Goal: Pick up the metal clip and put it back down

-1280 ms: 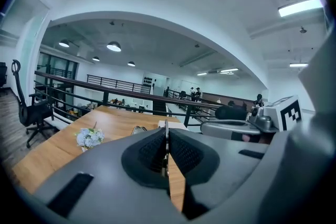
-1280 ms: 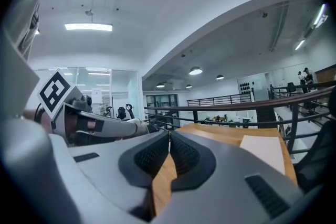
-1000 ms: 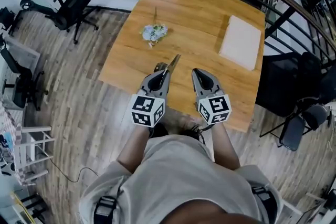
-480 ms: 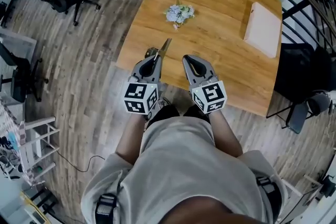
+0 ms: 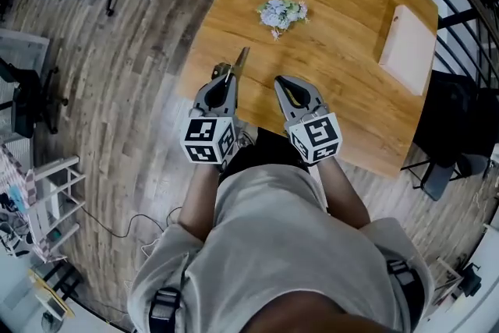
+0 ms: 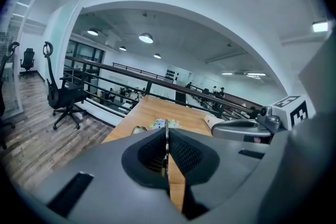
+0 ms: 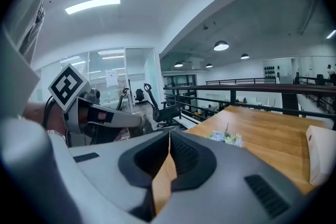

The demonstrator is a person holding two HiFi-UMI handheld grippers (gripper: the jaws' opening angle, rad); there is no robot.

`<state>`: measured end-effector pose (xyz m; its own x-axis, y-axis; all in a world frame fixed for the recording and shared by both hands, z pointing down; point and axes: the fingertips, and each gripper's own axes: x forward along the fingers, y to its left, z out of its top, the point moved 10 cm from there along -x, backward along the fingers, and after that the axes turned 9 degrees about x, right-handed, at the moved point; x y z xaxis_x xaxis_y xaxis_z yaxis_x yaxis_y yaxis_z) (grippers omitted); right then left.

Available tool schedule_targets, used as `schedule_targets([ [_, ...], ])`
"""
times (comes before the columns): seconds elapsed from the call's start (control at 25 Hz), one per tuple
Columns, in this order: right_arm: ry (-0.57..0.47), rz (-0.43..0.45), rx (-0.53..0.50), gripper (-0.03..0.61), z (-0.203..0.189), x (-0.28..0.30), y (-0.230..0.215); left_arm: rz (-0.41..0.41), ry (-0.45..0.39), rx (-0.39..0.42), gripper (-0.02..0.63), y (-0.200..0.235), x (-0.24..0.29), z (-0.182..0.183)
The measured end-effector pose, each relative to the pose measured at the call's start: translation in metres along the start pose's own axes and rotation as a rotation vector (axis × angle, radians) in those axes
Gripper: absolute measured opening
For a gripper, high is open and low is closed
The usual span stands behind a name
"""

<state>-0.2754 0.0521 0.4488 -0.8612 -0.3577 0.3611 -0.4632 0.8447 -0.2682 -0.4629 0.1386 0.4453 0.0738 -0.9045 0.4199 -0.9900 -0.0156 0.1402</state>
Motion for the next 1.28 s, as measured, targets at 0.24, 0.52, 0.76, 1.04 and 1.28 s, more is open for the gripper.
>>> schedule_targets([
  [0.24, 0.093, 0.033, -0.072, 0.028, 0.001, 0.049, -0.033, 0.030, 0.051, -0.057, 0.026, 0.029, 0.039, -0.006],
  [0.52, 0.145, 0.036, -0.006, 0.028, -0.008, 0.084, -0.061, 0.051, 0.119, -0.118, 0.026, 0.058, 0.082, -0.021],
  [0.76, 0.202, 0.007, 0.034, 0.028, -0.020, 0.101, -0.089, 0.027, 0.187, -0.127, 0.026, 0.070, 0.126, -0.034],
  [1.04, 0.222, -0.007, 0.037, 0.028, -0.017, 0.119, -0.116, 0.024, 0.217, -0.158, 0.026, 0.083, 0.162, -0.043],
  [1.28, 0.247, -0.003, 0.050, 0.028, -0.023, 0.124, -0.126, 0.012, 0.228, -0.226, 0.026, 0.083, 0.177, -0.053],
])
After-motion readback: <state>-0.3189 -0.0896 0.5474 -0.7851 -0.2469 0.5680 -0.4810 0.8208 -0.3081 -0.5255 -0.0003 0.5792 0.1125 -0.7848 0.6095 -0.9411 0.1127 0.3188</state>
